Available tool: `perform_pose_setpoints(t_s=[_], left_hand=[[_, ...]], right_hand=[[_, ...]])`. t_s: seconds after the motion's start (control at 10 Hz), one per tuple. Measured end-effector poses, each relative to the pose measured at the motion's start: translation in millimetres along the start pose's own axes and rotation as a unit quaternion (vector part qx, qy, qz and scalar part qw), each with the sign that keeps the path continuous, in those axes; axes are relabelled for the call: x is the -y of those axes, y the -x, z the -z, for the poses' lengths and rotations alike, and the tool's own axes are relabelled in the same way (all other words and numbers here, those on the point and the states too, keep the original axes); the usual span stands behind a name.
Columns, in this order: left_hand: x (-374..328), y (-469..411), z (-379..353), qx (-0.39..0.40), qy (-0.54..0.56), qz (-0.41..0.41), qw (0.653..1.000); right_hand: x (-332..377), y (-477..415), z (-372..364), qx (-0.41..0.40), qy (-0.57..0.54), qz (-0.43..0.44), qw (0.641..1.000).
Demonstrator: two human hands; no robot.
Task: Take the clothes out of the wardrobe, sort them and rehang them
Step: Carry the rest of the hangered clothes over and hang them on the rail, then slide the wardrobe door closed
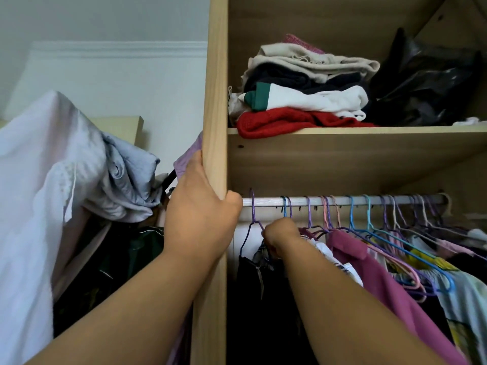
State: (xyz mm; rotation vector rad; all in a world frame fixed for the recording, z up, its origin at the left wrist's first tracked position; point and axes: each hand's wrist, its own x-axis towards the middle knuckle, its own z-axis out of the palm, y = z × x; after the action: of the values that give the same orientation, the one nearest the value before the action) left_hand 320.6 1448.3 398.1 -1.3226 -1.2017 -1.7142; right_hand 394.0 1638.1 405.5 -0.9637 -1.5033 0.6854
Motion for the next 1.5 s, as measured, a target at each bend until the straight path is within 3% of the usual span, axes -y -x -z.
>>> perform_pose_setpoints(t_s=[0.2,0.5,0.6,0.7,0.8,0.9,1.1,1.2,1.3,1.4,1.5], left_hand=[[1,1,0,0.008,0.010,0.004,1.000],[-3,1,2,0.025,0.000,-0.009,1.000],[-9,4,2,0.031,-0.105,-0.058,0.992],[-37,23,-7,0.016,-0.130,-0.116,0.985],[-80,57,-31,0.063,-0.080,-0.148,0.984],[-123,101,-70,0.144,-0.056,-0.193,0.969],[-206,189,-179,0.282,-0.031,-0.177,0.942],[-241,222,-240,0.329,-0.031,-0.157,0.931],[-270,252,-293,0.376,-0.029,-0.106,0.920],[-302,267,-337,0.412,0.003,-0.040,0.910],[-318,276,-366,0.366,0.116,-0.004,0.923]], right_hand=[[-24,-4,-7,0.050,0.065,-0.015,0.996],[-25,48,64,0.002,0.122,0.157,0.980],[-28,67,112,-0.074,0.204,0.242,0.946],[-38,85,170,-0.138,0.318,0.324,0.880],[-54,102,231,-0.198,0.363,0.369,0.832],[-78,114,294,-0.255,0.315,0.421,0.812],[-137,107,425,-0.331,0.367,0.400,0.772],[-166,91,470,-0.293,0.408,0.332,0.798],[-190,64,494,-0.198,0.493,0.256,0.808],[-203,34,505,-0.158,0.497,0.245,0.817],[-214,20,503,-0.163,0.473,0.265,0.825]])
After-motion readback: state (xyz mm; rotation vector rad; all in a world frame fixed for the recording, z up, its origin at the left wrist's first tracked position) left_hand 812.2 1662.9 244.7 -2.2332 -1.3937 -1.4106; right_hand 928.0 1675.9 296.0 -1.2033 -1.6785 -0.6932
